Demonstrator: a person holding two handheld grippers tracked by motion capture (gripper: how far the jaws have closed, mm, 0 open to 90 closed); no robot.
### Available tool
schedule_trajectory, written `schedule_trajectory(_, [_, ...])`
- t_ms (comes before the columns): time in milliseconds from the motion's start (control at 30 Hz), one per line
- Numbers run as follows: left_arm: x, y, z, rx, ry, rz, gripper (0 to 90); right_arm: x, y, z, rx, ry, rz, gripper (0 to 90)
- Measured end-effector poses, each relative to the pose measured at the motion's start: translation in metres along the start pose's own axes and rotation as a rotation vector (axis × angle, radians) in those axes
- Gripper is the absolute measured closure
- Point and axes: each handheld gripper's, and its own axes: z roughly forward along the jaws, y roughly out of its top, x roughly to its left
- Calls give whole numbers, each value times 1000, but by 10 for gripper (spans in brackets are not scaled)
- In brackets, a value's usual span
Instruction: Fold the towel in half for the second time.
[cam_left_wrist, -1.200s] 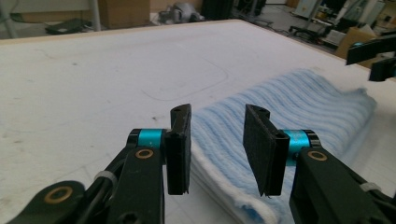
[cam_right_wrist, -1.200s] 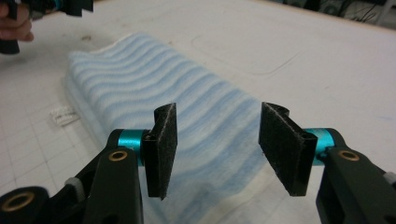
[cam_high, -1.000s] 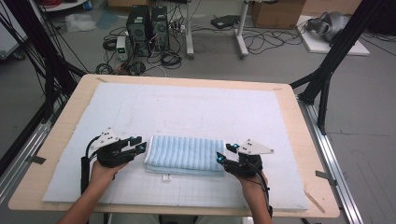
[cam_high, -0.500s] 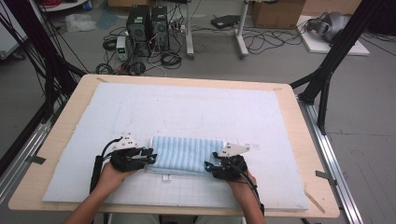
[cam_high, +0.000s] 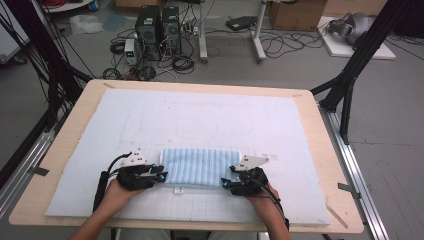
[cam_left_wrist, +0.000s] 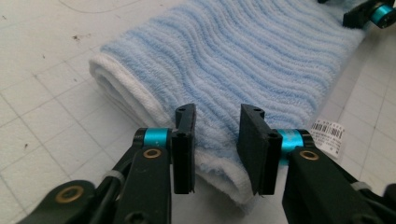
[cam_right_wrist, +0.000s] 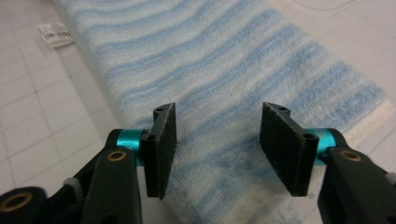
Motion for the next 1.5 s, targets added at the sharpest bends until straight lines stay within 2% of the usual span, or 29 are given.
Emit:
schedule_trajectory(133, [11, 12, -3, -74, 18, -37, 554, -6, 7, -7, -125, 14, 46, 405])
schedule_trajectory(200, [17, 16, 0, -95, 25, -65, 542, -10, 11, -4, -135, -13, 53, 400])
schedule_trajectory(267, [21, 18, 5, -102, 20, -92, 543, -14, 13, 2, -138, -21, 77, 381])
schedule_trajectory(333, [24, 19, 12, -96, 38, -83, 548, -18, 14, 10, -117, -42, 89, 371])
schedule_trajectory(400, [27, 20, 17, -76, 53, -67, 552, -21, 14, 17, -89, -63, 81, 367])
schedule_trajectory(500, [31, 19, 25, -25, 88, -52, 550, -27, 14, 23, -44, -88, 67, 363])
schedule_trajectory(567, [34, 20, 28, 7, 89, -77, 536, -30, 13, 24, -37, -90, 54, 359])
schedule_trajectory(667, [37, 21, 30, 23, 89, -105, 521, -32, 12, 23, -19, -105, 30, 342])
schedule_trajectory(733, [37, 21, 30, 25, 91, -106, 528, -34, 11, 22, -11, -114, 20, 331])
schedule_trajectory(800, [37, 21, 28, 28, 91, -96, 525, -34, 9, 18, -19, -109, 34, 313])
schedule_trajectory(933, [46, 17, 10, -59, 101, -88, 507, -37, 3, 2, -78, -109, 71, 276])
schedule_trajectory(1033, [58, 15, -8, -162, 110, -115, 445, -42, 0, -16, -140, -152, 103, 226])
schedule_trajectory(1100, [64, 14, -19, -221, 125, -130, 371, -45, -2, -26, -177, -184, 127, 196])
schedule_trajectory(1167, [68, 14, -27, -266, 136, -151, 291, -46, -4, -35, -194, -229, 129, 149])
schedule_trajectory(1233, [72, 14, -34, -284, 146, -152, 270, -47, -6, -44, -204, -269, 130, 121])
schedule_trajectory(1367, [74, 12, -40, -321, 142, -155, 170, -47, -9, -56, -211, -301, 113, 119])
schedule_trajectory(1500, [71, 14, -43, -357, 135, -118, 171, -49, -11, -64, -227, -317, 108, 118])
